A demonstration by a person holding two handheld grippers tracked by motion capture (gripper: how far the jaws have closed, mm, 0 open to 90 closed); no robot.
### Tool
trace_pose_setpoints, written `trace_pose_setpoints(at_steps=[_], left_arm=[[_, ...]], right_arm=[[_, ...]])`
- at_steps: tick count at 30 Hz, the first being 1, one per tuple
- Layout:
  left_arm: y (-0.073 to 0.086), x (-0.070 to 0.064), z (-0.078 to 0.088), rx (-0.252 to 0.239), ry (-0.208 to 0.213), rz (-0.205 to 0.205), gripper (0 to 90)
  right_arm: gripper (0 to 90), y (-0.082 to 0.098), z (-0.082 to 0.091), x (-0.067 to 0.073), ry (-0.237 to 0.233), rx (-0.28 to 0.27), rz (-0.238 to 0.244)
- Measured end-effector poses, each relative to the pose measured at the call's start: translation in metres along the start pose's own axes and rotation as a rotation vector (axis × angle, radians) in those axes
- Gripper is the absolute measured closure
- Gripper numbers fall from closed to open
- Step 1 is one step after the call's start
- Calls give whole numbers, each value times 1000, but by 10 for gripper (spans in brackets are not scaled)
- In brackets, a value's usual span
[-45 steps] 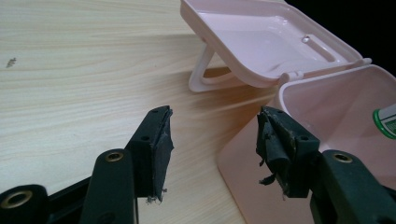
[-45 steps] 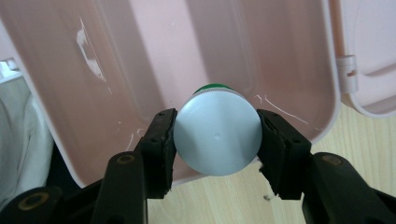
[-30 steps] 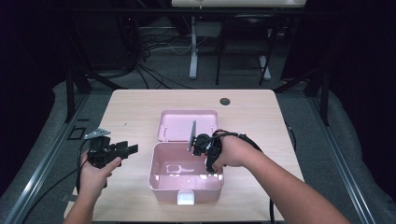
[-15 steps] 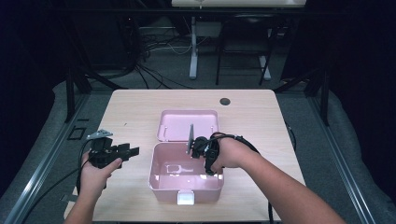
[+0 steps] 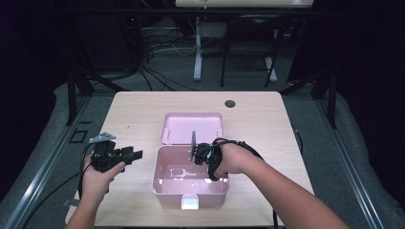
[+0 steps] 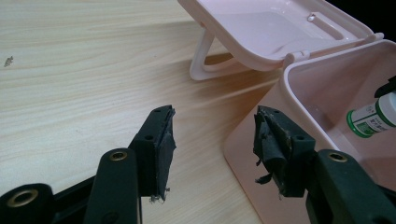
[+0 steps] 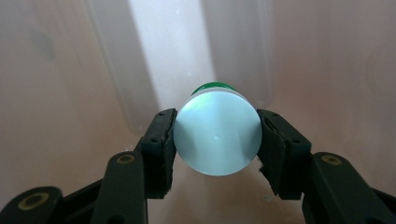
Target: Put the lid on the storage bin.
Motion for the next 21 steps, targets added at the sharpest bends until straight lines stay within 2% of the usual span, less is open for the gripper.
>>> trace_pose_setpoints(at_steps=[9, 21], left_arm=[[0, 0, 0, -2, 5, 2, 479], [1, 1, -1, 0, 4, 4, 479]], right_arm=[[499, 1, -9, 0, -7, 7, -1], [499, 0, -17, 3, -7, 34, 41]])
Point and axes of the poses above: each handheld gripper's, and its own axes: z roughly backward along the jaws, y roughly out of its underside, x roughly to its left, the point moved 10 cm from there along -z, roughly forward along the jaws, and after that the axes turned 1 degree about -x, right-handed, at the moved point
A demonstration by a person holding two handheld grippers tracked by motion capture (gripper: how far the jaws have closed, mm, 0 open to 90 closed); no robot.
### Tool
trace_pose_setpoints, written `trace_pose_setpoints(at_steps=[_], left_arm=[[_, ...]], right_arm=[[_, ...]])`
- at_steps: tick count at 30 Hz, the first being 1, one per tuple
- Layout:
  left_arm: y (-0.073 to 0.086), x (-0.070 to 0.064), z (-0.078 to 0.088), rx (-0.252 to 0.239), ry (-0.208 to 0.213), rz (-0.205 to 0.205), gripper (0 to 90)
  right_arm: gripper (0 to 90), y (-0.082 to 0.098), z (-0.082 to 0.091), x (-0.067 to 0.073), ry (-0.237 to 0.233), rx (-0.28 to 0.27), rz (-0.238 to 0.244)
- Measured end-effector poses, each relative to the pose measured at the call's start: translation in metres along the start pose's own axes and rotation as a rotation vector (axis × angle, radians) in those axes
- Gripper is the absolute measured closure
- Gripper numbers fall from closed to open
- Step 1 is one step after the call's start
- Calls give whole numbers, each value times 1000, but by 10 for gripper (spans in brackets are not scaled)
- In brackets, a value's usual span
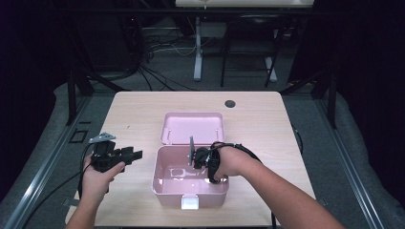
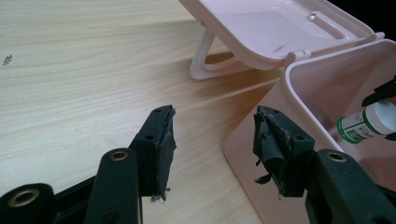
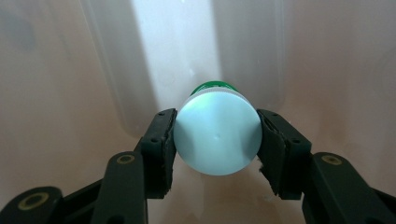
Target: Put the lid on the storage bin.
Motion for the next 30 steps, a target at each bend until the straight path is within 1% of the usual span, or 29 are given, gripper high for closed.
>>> trace_pose_setpoints(at_steps=[5, 14, 23, 27, 30], left_arm=[[0, 1, 0, 0, 1, 3, 479], [0, 1, 0, 0, 2, 4, 479], [1, 1, 0, -1, 6, 7, 479], [1, 1, 0, -1, 6, 8, 479], [1, 1, 0, 0, 6, 9, 479]], right_arm=[[499, -1, -2, 1, 2, 7, 11], [499, -2, -7, 1, 13, 28, 58], [498, -2, -9, 1, 18, 26, 87], [498, -2, -9, 1, 17, 23, 84], [498, -2, -9, 0, 24, 22, 95]])
Point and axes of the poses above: each handheld gripper's, and its own axes: z roughly backward along the jaws, y roughly out of its underside, x roughly to its left, the point moved 10 cm from there along -z, roughly forward along the jaws, and after that the axes turned 1 degree about -x, right-handed, at the moved point
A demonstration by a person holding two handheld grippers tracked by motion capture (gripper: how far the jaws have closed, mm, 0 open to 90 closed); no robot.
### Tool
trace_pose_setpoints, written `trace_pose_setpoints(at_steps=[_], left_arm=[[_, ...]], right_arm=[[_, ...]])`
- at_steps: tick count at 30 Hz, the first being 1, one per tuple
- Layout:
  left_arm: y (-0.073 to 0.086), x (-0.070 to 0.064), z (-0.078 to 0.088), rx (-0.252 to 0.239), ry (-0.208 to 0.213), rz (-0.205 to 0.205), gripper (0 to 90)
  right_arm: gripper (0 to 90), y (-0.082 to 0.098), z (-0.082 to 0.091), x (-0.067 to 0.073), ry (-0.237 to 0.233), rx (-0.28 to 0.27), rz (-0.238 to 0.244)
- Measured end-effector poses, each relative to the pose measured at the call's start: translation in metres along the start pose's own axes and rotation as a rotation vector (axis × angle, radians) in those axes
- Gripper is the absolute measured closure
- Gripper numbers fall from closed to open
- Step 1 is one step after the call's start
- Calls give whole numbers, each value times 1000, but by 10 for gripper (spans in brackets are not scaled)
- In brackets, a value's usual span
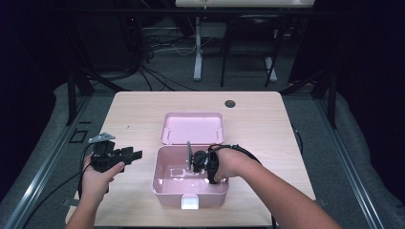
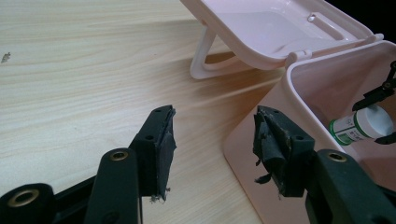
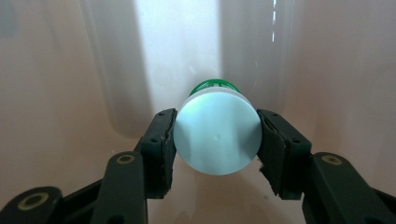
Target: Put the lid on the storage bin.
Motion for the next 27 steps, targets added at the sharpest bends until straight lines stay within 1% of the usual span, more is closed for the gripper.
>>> trace_pose_setpoints(at_steps=[4, 7, 11, 12, 17, 23, 27], left_arm=[[0, 0, 0, 0, 0, 1, 479], [0, 0, 0, -2, 1, 2, 479], [0, 0, 0, -2, 1, 4, 479], [0, 0, 0, -3, 1, 4, 479], [0, 1, 0, -3, 0, 6, 479], [1, 1, -1, 1, 2, 8, 479], [1, 1, -1, 5, 3, 6, 479]], right_arm=[[498, -1, 0, 0, 5, 4, 9], [498, -2, -1, 1, 5, -3, 11], [498, -3, -4, 2, 2, 11, 20], [498, -2, -5, 2, 2, 22, 25], [498, -3, -13, 5, -15, 16, 20], [497, -3, -14, 6, -18, 19, 21], [493, -3, -15, 5, -17, 10, 17]])
Point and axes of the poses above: each handheld gripper's, and its own axes: z roughly backward along the jaws, y roughly out of its underside, x roughly to its left, the point moved 10 cm from there along -z, roughly forward along the jaws, and after that the axes turned 1 degree about -x, right-handed, at the moved point
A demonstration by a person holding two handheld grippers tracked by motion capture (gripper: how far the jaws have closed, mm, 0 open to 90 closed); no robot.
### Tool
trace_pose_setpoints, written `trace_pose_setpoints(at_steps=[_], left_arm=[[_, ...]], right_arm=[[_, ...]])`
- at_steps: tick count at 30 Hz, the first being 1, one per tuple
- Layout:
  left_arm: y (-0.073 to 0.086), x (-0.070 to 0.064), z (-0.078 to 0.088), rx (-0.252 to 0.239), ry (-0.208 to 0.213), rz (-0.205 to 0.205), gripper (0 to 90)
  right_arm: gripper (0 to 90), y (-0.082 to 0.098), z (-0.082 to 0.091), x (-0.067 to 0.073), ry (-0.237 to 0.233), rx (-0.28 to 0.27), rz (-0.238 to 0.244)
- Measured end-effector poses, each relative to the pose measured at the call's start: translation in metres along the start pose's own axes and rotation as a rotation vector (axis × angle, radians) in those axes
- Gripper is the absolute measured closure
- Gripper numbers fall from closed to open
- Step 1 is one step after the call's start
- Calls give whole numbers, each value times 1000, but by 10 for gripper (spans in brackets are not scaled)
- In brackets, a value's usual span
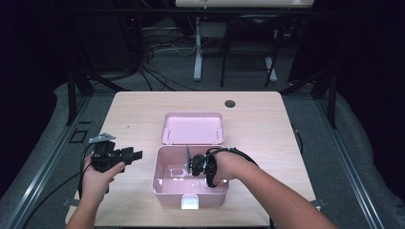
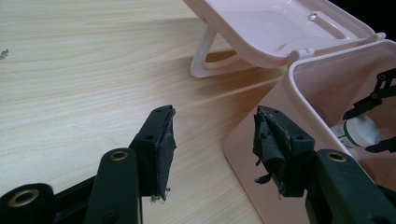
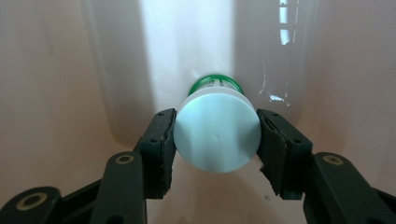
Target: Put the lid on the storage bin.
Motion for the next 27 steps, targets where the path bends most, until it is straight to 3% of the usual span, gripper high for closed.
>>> trace_pose_setpoints(at_steps=[8, 19, 27], left_arm=[[0, 0, 0, -1, -2, 0, 479], [1, -1, -2, 12, -13, -12, 487], [1, -2, -2, 9, -11, -14, 489]], right_arm=[[483, -1, 5, -2, 5, -28, -16], [494, -6, 30, 3, 28, -81, -17], [497, -5, 38, 3, 33, -112, -34]])
Point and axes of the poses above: each handheld gripper's, and its own axes: z roughly backward along the jaws, y roughly out of its underside, x roughly to its left, the point moved 10 cm from there along -z, roughly forward along the jaws, and after that the axes turned 1 degree about -x, right-handed, at the moved point
